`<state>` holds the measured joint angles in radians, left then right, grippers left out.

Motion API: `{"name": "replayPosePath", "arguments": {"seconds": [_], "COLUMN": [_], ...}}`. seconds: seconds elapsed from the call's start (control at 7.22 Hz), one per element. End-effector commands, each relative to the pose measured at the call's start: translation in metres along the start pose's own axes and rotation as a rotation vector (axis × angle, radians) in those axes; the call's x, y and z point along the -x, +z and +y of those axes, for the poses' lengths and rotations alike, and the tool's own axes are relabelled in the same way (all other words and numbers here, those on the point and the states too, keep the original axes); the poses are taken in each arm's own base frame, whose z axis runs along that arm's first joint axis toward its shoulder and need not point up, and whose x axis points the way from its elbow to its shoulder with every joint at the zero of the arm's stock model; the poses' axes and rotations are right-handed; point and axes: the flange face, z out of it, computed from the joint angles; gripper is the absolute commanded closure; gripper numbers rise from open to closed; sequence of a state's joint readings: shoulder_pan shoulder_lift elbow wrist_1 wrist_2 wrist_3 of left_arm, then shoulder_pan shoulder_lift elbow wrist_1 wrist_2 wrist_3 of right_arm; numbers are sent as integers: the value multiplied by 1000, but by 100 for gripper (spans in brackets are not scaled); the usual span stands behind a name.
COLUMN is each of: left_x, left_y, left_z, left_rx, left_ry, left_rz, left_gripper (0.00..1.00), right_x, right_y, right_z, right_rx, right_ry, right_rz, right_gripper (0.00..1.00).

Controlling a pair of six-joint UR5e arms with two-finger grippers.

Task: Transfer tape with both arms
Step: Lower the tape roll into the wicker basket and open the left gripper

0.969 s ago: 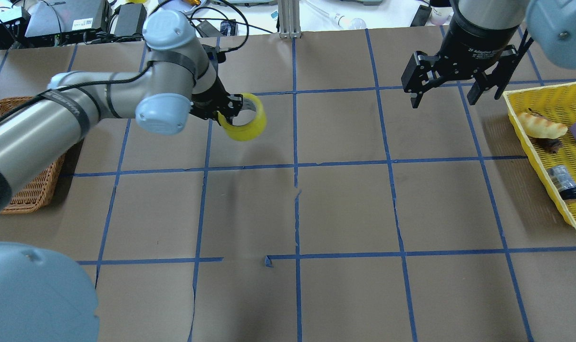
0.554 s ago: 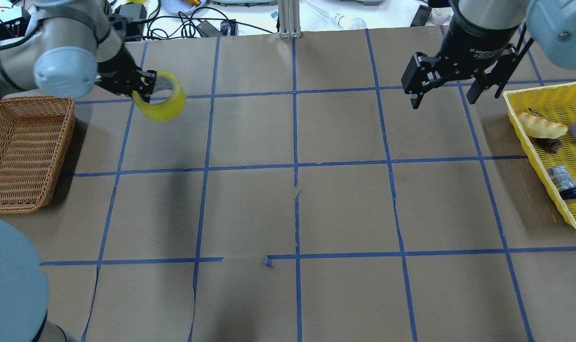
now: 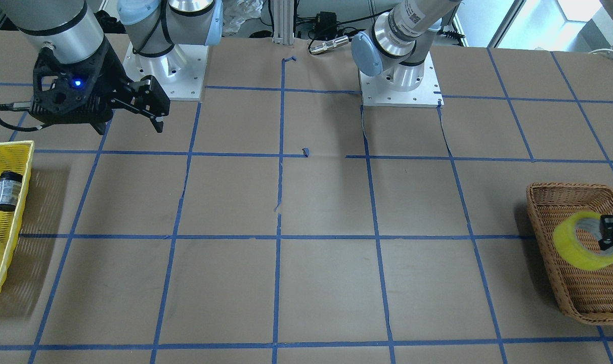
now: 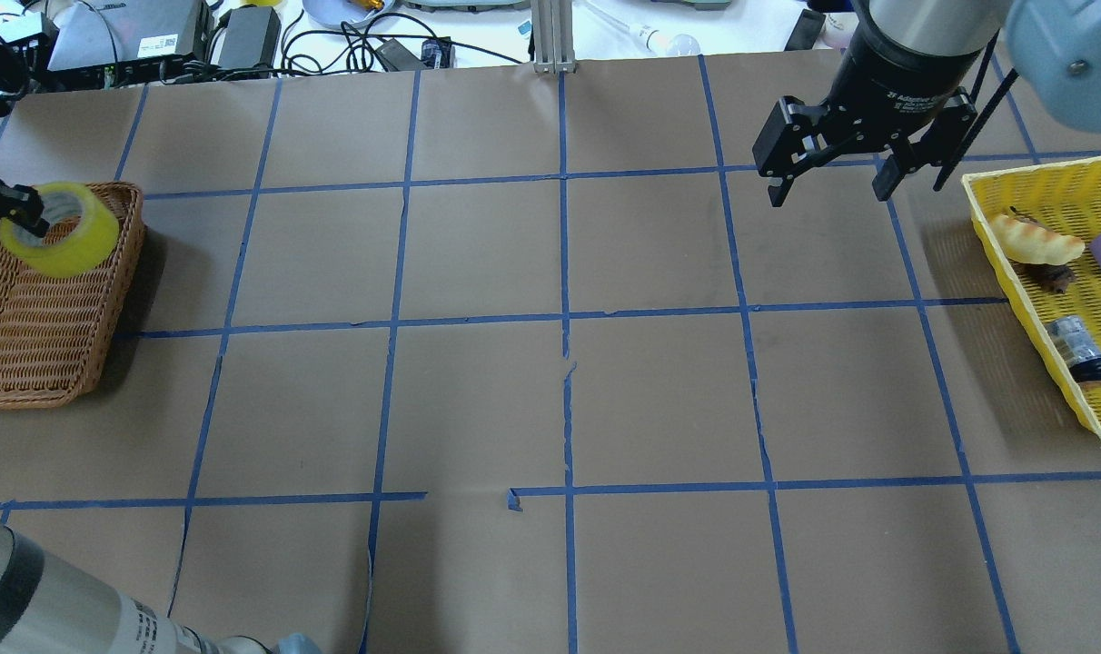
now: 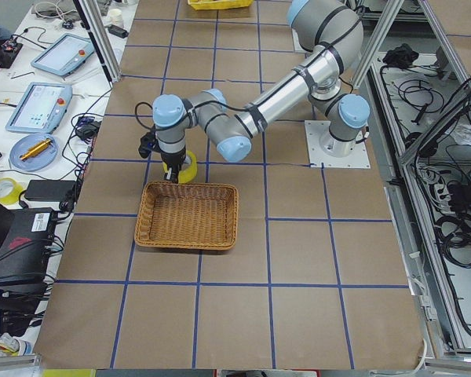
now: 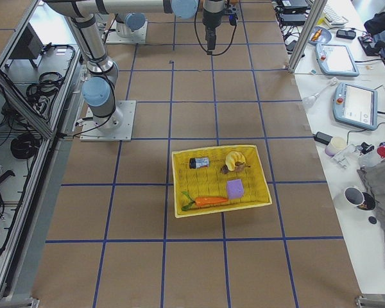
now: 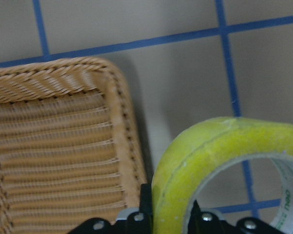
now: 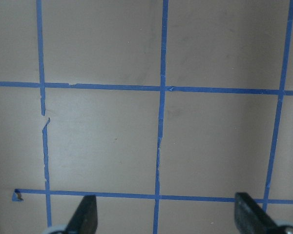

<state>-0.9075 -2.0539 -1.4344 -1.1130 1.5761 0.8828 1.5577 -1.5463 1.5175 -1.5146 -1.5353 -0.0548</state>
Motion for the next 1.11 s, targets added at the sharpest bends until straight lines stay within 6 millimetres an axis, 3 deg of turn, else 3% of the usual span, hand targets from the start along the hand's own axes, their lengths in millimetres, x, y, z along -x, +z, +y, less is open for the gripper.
{"name": "replayPosePath", "arguments": {"seconds": [0.0,0.14,0.28,0.42,0.55,0.69,0.83,0.97], "left_x": [55,63,68,63,54,52,38,-17], "left_y": [62,89,104,124,125,109,82,25], "left_z": [17,16,26,35,40,37,25,-10], "left_rx": [-31,-29,-16,-22,-24,-39,-43,-42], "left_ry": [36,34,20,3,-6,-2,25,66], "left_rz": [17,19,41,91,110,93,70,67], "left_gripper": [94,94,89,54,38,19,4,4], "right_x": [-1,0,0,0,0,0,0,0], "right_y": [-3,-1,2,2,1,1,1,1], "right_z": [2,4,5,6,7,7,7,7], "right_rx": [-6,-3,3,3,2,2,2,2], "right_ry": [6,8,8,8,8,5,5,6], "right_rz": [5,0,0,2,2,2,3,0], "right_gripper": [0,0,0,0,0,0,0,0]}}
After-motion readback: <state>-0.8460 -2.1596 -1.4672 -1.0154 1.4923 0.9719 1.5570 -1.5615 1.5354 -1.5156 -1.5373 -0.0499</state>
